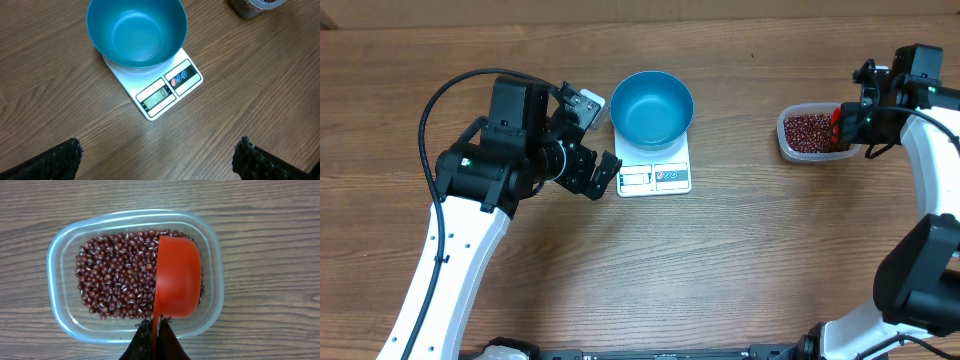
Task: Scoop item into bowl and weigh 150g on scale
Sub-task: 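Lower the red scoop into the beans with the right gripper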
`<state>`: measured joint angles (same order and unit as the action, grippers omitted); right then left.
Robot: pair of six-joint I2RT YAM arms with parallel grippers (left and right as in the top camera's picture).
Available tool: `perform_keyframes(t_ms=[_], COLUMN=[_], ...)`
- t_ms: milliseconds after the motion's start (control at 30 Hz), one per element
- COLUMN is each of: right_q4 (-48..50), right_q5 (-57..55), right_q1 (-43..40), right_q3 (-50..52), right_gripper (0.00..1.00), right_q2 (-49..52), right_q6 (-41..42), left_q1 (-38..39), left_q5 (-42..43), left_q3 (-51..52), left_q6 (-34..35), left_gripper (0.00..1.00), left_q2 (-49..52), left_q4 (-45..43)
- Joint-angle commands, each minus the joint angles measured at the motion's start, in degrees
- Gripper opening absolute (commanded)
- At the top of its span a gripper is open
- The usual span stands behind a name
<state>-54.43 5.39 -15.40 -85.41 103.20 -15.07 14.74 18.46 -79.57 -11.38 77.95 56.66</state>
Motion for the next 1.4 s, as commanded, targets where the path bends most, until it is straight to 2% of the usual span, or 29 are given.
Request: perform_keyframes(t_ms=[0,400,1367], right_q4=[0.37,0.35,-3.93], right_q5=[-1.31,-2.25,21.94], right_q1=[-0.33,-0.33,-0.44], right_q3=[-0.07,-0.07,-0.07], right_gripper=[0.04,0.04,0.04], right_q2=[1.42,5.16,10.34], right_q6=[-0.46,-0.42,0.09], left_q1=[-0.11,-0.11,-0.09], left_q5=[0.42,0.42,0.42], left_q3=[-0.83,-0.83,-0.83], left_q6=[-0.85,-0.85,-0.85], left_gripper=[1.00,1.00,1.00], left_q2=[0.42,0.42,0.42], left_q4=[0.09,0.09,0.09])
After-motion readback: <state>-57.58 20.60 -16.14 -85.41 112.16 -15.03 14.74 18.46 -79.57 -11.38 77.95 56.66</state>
